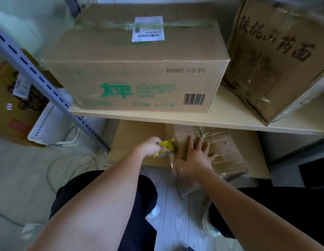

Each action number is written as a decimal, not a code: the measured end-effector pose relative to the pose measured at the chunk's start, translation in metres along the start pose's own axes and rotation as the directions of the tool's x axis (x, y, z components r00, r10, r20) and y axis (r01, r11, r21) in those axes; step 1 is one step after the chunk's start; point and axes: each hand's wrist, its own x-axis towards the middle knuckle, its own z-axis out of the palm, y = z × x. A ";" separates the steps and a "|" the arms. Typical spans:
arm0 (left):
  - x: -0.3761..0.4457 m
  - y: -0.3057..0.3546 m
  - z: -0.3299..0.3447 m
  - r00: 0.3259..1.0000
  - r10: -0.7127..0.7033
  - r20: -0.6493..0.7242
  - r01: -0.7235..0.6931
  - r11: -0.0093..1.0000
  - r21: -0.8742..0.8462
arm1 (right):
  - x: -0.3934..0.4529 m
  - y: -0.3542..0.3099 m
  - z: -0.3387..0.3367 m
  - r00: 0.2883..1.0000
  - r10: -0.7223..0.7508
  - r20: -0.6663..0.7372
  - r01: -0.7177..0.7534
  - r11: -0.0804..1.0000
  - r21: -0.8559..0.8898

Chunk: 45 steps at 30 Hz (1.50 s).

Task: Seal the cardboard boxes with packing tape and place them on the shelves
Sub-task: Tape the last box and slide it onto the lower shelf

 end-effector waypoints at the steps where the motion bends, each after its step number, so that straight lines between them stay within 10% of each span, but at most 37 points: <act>1: 0.001 0.000 -0.008 0.998 0.058 0.003 -0.058 0.997 -0.055 | 0.003 0.009 -0.009 1.000 0.004 0.001 -0.004 0.999 0.032; 7: -0.002 0.009 -0.009 0.973 0.108 -0.203 -0.067 0.978 0.200 | 0.019 0.084 -0.053 0.997 -0.048 0.063 0.044 0.997 0.070; 18: 0.007 0.082 0.031 0.973 0.218 0.072 -0.176 0.910 -0.376 | 0.011 0.160 -0.098 0.900 0.359 -0.246 -0.313 0.926 0.210; 26: -0.012 0.098 0.021 0.935 0.355 -0.018 -0.353 0.933 0.071 | 0.012 0.192 -0.110 0.942 0.289 -0.171 -0.236 0.932 0.276; 36: 0.002 0.097 0.053 0.905 0.411 -0.107 -0.411 0.911 0.029 | 0.039 0.198 -0.122 0.888 0.428 -0.169 -0.374 0.884 0.280; 40: 0.032 0.089 0.067 0.930 0.353 -0.101 -0.343 0.934 0.101 | 0.059 0.173 -0.101 0.841 0.403 -0.360 -0.170 0.830 0.532; 45: 0.050 0.093 0.072 0.925 0.365 -0.103 -0.370 0.929 -0.030 | 0.079 0.152 -0.073 0.924 0.193 -0.329 -0.151 0.977 0.148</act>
